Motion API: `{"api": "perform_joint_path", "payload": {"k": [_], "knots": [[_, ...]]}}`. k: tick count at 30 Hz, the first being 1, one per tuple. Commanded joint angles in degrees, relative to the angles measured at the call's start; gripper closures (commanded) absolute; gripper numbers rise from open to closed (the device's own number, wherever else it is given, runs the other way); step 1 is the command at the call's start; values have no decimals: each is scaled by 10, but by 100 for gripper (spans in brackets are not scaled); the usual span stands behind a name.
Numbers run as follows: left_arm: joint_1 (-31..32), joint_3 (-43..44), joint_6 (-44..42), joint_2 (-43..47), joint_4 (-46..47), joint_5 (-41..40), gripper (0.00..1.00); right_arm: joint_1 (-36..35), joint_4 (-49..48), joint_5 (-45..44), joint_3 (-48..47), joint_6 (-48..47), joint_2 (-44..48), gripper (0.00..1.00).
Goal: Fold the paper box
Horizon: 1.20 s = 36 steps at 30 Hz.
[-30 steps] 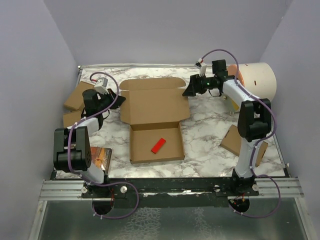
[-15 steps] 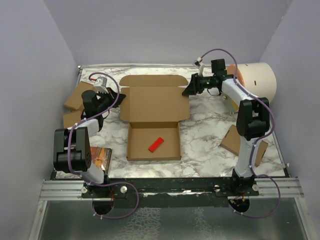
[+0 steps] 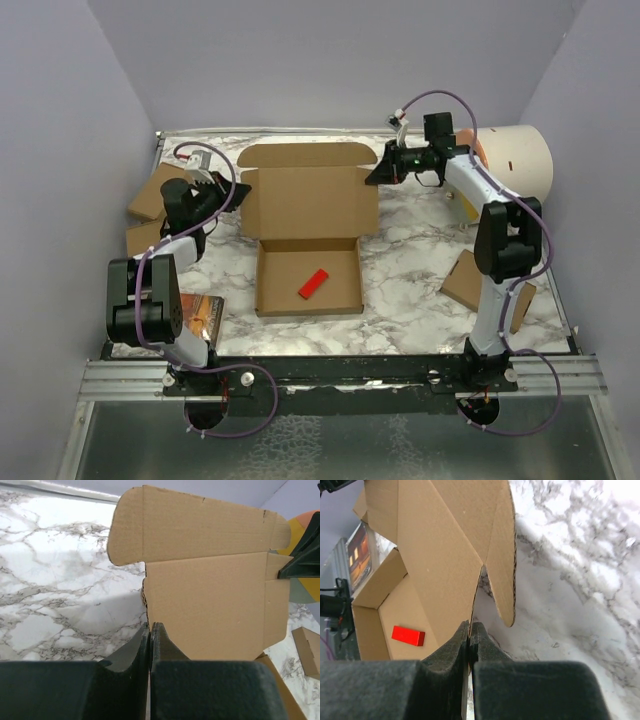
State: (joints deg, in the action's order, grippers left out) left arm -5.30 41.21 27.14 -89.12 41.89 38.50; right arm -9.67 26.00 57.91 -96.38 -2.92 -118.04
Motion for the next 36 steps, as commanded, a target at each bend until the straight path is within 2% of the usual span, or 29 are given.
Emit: {"api": "perform_joint_path", "payload": {"k": [1, 9, 22, 36], "knots": [[-4, 42, 33, -4, 18, 37, 99, 0, -47, -44, -30, -49, 47, 99], [-2, 99, 38, -39, -41, 61, 84, 0, -78, -49, -39, -94, 55, 99], [-1, 146, 13, -52, -90, 79, 72, 0, -74, -44, -40, -142, 69, 99], [-1, 180, -14, -41, -147, 75, 71, 0, -60, -79, -68, -176, 67, 99]]}}
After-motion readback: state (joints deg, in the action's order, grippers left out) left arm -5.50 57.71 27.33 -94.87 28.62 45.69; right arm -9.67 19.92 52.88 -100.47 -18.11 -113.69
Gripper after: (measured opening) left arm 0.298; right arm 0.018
